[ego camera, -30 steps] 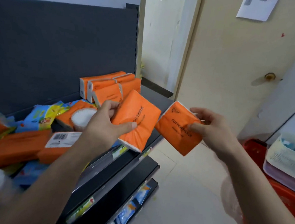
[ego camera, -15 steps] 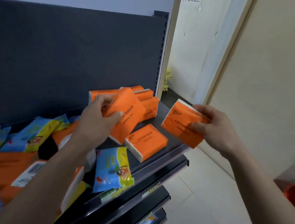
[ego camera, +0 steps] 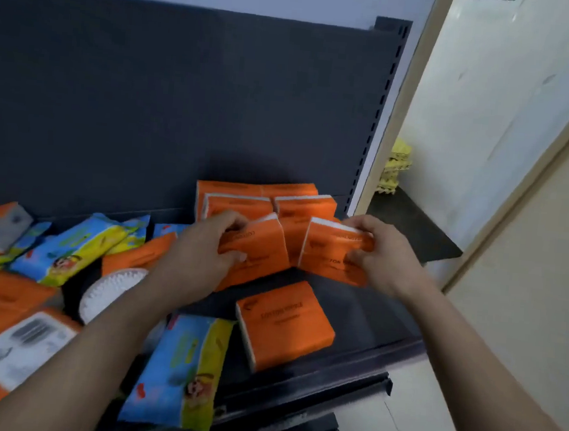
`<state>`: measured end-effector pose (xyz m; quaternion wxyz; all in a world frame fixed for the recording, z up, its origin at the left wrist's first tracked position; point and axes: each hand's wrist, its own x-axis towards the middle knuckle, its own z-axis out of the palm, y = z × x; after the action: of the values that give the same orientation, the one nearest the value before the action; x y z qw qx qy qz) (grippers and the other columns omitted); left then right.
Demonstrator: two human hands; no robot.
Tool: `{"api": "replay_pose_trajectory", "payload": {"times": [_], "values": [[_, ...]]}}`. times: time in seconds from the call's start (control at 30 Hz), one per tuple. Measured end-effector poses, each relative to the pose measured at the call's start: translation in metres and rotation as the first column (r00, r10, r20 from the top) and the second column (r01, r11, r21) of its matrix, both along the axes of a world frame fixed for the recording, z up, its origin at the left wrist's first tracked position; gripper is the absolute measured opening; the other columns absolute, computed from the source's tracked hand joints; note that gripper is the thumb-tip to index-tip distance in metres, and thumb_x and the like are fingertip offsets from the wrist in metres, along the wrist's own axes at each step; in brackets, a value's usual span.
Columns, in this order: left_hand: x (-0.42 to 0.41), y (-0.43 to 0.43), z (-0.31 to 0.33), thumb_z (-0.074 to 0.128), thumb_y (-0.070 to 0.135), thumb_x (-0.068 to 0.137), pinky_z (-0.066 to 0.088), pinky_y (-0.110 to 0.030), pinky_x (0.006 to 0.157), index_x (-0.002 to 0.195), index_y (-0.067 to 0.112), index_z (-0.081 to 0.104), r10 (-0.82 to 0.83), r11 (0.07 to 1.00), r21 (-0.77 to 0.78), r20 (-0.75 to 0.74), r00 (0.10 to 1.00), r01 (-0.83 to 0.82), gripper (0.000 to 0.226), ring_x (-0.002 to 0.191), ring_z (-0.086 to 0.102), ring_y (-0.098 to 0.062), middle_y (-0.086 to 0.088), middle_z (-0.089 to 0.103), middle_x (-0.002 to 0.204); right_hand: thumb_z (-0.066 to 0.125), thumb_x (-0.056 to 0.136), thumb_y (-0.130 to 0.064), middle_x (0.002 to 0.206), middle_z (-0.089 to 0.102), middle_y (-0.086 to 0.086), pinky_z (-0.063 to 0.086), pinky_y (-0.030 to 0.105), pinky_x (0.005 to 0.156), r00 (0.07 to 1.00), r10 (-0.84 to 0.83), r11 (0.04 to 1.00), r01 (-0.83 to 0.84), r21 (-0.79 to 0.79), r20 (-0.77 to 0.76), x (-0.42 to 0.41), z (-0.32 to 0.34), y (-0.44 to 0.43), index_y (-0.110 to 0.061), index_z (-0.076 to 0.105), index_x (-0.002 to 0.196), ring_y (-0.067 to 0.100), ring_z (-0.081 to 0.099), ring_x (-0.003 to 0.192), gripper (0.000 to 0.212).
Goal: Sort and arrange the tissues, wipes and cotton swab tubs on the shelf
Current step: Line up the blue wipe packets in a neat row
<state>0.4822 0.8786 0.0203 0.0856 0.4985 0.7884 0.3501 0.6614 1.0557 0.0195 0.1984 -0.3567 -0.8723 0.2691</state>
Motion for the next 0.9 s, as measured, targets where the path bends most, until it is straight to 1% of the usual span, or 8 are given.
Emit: {"api": "replay_pose_trajectory", "payload": {"times": [0.07, 0.2, 0.27, 0.37, 0.47, 0.53, 0.7, 0.9], "values": [[0.004, 0.005, -0.003, 0.066, 0.012, 0.082, 0.034, -0.015, 0.071, 0.110, 0.023, 0.056, 0.041, 0.998, -0.038, -0.028, 0.999, -0.042, 0.032, 0.096, 0.049, -0.006, 0.012, 0.055, 0.106, 0.058, 0.076, 0.004, 0.099, 0.060, -0.002, 0.034, 0.016, 0.066, 0.995, 0.091, 0.996, -0.091, -0.013, 0.050, -0.008, -0.004, 0.014, -0.019, 0.061, 0.111, 0.013, 0.054, 0.091, 0.042], [0.006, 0.015, -0.013, 0.069, 0.011, 0.078, 0.033, -0.031, 0.095, 0.114, 0.021, 0.059, 0.122, 0.985, -0.099, -0.162, 0.979, -0.139, 0.039, 0.108, 0.045, -0.015, 0.005, 0.052, 0.111, 0.062, 0.079, -0.002, 0.120, 0.053, 0.002, 0.035, 0.022, 0.084, 0.966, 0.212, 0.977, -0.208, -0.042, 0.150, -0.021, -0.013, 0.038, -0.022, 0.059, 0.120, 0.017, 0.050, 0.110, 0.046], [0.007, 0.018, -0.018, 0.069, 0.014, 0.078, 0.031, -0.033, 0.097, 0.117, 0.024, 0.060, 0.159, 0.973, -0.128, -0.228, 0.961, -0.191, 0.042, 0.110, 0.041, -0.017, 0.005, 0.051, 0.114, 0.065, 0.080, -0.009, 0.121, 0.044, 0.000, 0.039, 0.031, 0.094, 0.955, 0.249, 0.968, -0.241, -0.071, 0.163, -0.026, -0.019, 0.044, -0.028, 0.057, 0.122, 0.020, 0.044, 0.116, 0.047], [0.010, 0.022, -0.024, 0.066, 0.017, 0.081, 0.025, -0.030, 0.090, 0.122, 0.032, 0.056, 0.181, 0.954, -0.191, -0.250, 0.951, -0.232, 0.045, 0.109, 0.032, -0.014, 0.010, 0.046, 0.117, 0.066, 0.082, -0.016, 0.114, 0.037, -0.004, 0.037, 0.045, 0.103, 0.946, 0.277, 0.961, -0.269, -0.069, 0.169, -0.033, -0.024, 0.049, -0.033, 0.056, 0.123, 0.024, 0.038, 0.120, 0.046], [0.010, 0.028, -0.028, 0.066, 0.018, 0.082, 0.033, -0.035, 0.094, 0.124, 0.034, 0.055, 0.195, 0.945, -0.215, -0.233, 0.953, -0.246, 0.046, 0.104, 0.028, -0.012, 0.010, 0.043, 0.116, 0.066, 0.083, -0.022, 0.119, 0.045, -0.001, 0.035, 0.040, 0.102, 0.948, 0.256, 0.964, -0.264, 0.020, 0.190, -0.040, -0.025, 0.053, -0.033, 0.056, 0.122, 0.024, 0.036, 0.120, 0.042], [0.009, 0.032, -0.029, 0.066, 0.017, 0.082, 0.033, -0.032, 0.099, 0.125, 0.031, 0.055, 0.203, 0.947, -0.199, -0.241, 0.949, -0.253, 0.047, 0.104, 0.030, -0.013, 0.007, 0.046, 0.118, 0.066, 0.083, -0.022, 0.120, 0.049, -0.002, 0.033, 0.038, 0.099, 0.950, 0.239, 0.963, -0.258, 0.075, 0.203, -0.042, -0.024, 0.056, -0.032, 0.057, 0.120, 0.023, 0.035, 0.119, 0.039], [0.003, 0.038, -0.033, 0.068, 0.016, 0.081, 0.033, -0.028, 0.096, 0.125, 0.020, 0.055, 0.232, 0.954, -0.130, -0.262, 0.937, -0.272, 0.045, 0.112, 0.038, -0.019, 0.002, 0.048, 0.120, 0.066, 0.083, -0.017, 0.111, 0.046, -0.008, 0.026, 0.025, 0.091, 0.958, 0.252, 0.962, -0.263, 0.072, 0.138, -0.044, -0.023, 0.059, -0.029, 0.059, 0.119, 0.018, 0.032, 0.117, 0.039], [-0.016, 0.036, -0.034, 0.075, 0.016, 0.073, 0.036, -0.026, 0.092, 0.121, 0.016, 0.053, 0.121, 0.960, -0.224, -0.214, 0.969, -0.169, 0.053, 0.107, 0.038, -0.016, 0.002, 0.045, 0.113, 0.065, 0.084, -0.017, 0.124, 0.042, 0.002, 0.029, 0.028, 0.096, 0.975, 0.147, 0.980, -0.167, 0.111, 0.168, -0.049, -0.024, 0.052, -0.024, 0.057, 0.122, 0.021, 0.031, 0.121, 0.039]]}}
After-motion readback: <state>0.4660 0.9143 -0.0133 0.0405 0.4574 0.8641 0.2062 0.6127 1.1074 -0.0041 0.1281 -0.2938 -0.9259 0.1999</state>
